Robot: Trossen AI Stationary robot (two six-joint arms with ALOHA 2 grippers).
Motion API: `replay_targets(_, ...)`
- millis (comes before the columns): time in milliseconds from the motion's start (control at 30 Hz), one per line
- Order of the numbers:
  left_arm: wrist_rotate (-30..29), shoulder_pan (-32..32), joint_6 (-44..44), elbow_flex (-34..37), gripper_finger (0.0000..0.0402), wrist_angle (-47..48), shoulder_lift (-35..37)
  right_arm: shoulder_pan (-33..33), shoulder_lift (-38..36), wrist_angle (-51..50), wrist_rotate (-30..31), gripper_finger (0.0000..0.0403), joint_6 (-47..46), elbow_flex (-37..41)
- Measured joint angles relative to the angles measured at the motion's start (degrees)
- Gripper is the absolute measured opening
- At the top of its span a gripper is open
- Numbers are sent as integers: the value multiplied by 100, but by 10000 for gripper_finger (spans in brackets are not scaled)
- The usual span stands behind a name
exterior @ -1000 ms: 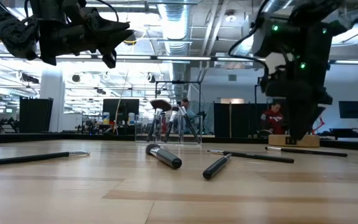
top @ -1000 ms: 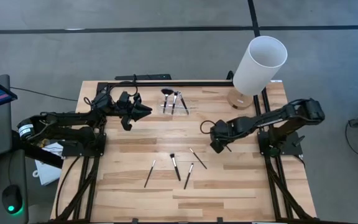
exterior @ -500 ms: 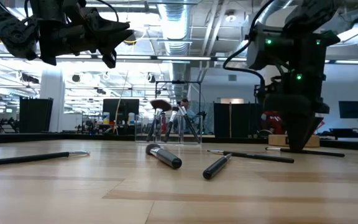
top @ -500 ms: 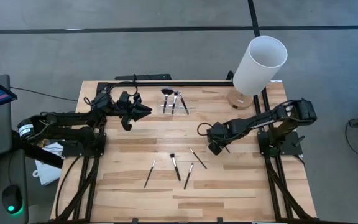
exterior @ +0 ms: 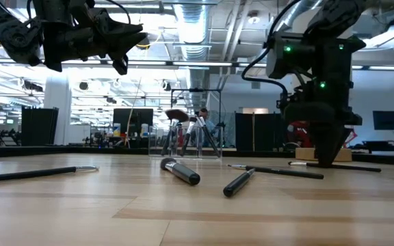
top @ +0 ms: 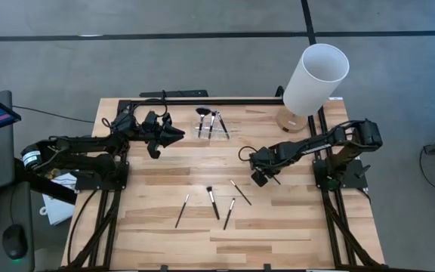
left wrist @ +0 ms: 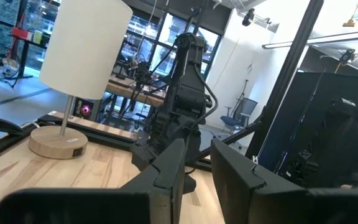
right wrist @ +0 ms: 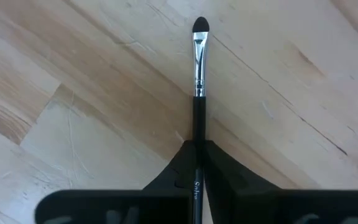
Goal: Pick & Place Makeup Supplies
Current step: Put the makeup brush into the transparent organizer
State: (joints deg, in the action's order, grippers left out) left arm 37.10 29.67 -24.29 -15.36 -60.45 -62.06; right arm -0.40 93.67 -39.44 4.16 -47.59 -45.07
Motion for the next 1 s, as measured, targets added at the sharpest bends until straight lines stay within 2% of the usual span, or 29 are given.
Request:
replay_targets(333, 0, 0, -1, 1, 76, 0, 0, 58, 40, -66, 96, 21, 93, -64)
replay_targets(533, 0, 0, 1, 1, 76, 0, 0, 113, -194, -80, 222, 7, 256, -39)
replay_targets(733, 0, 0, 1, 1, 76, 0, 0, 113, -666, -32, 405, 14, 305, -40)
replay_targets(867, 0, 0, 1, 1, 76, 0, 0, 144, -1075, 375, 674, 15, 451, -44)
replay_targets(1000, 0, 0, 1, 1, 76, 0, 0, 221, -1390, 1383, 1029, 9, 916, -55)
